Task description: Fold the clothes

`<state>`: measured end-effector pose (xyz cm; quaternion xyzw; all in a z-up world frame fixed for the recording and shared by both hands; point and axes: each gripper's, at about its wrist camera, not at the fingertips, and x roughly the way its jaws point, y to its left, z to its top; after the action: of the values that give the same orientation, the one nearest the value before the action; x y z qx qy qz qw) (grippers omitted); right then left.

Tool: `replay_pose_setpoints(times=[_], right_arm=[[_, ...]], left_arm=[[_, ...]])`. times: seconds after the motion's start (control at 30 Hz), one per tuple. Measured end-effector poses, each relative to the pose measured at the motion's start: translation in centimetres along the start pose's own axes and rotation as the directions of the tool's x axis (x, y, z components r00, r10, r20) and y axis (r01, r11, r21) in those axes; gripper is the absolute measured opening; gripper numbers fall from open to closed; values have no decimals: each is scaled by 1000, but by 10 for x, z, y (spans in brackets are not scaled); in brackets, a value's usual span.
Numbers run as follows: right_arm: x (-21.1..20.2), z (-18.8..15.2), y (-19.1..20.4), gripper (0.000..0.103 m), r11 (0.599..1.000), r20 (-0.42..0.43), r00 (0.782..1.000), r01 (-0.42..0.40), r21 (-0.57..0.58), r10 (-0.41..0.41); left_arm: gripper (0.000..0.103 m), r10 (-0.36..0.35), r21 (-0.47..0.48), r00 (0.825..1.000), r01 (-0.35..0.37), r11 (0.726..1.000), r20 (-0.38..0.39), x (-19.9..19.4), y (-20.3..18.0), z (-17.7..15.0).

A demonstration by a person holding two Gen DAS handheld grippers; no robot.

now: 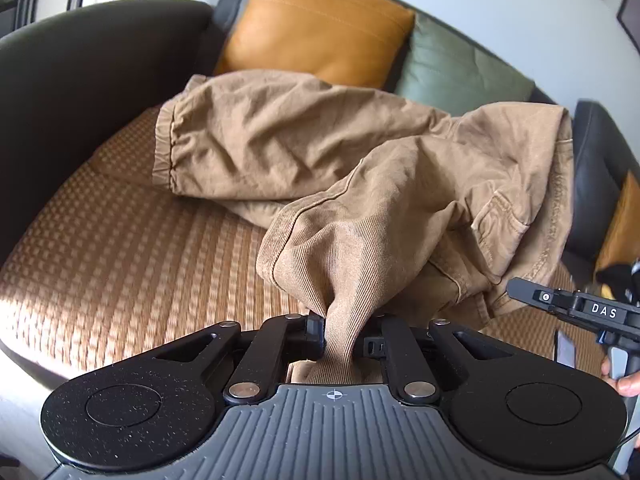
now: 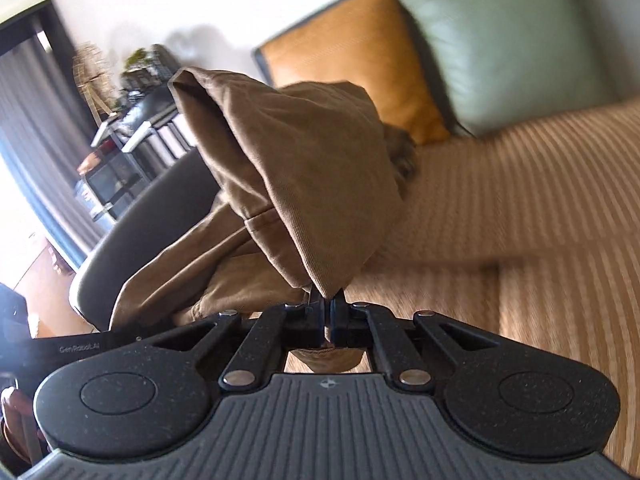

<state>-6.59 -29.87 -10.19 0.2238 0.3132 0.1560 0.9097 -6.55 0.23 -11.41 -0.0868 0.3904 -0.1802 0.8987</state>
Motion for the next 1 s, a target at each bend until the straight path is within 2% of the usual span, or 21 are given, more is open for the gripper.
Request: replay_pose_setpoints(times=[0.13,0.3,0.47,0.53,0.57,0.63,0.73,0.8,0.87,0.9,1.0], right_arm=[[-6,-37,-18,3,995,-38,997,71,65,-69],[-4,-72,-40,3,981,-66,990,134,138,-126],[-3,-80,-51,6,973,-75,988,147,176,-136],[-8,-79,-49,22,974,-66,986,163,158,-154],[-13,-78,-48,25,973,-58,984,177,145,-170],[-26,-74,-44,29,973,-33,979,203,113,-201],[-49,-65,-39,46,969,18,971,236,80,-238],[-65,-56,-36,49,965,58,965,251,68,-255],[-78,-46,-36,52,965,96,960,256,59,-261],[-82,-41,-35,55,966,113,960,252,56,-257],[-86,-28,-30,57,973,145,962,226,43,-230]], left_arm=[[3,8,79,998,-3,997,-60,11,-15,-25],[3,15,66,990,-6,998,-143,35,-13,-53],[10,9,14,990,-8,1000,-143,43,1,-58],[37,24,14,992,-22,1000,-123,33,0,-55],[44,31,15,993,-30,999,-113,28,0,-54],[51,44,14,995,-43,999,-94,17,-1,-50],[59,58,10,996,-57,998,-70,0,1,-40],[69,51,8,998,-51,999,-40,-17,1,-32],[73,55,25,998,-55,998,15,-32,-1,-21],[79,57,35,997,-59,998,44,-40,-2,-15],[87,93,71,984,-105,992,154,-53,-10,10]])
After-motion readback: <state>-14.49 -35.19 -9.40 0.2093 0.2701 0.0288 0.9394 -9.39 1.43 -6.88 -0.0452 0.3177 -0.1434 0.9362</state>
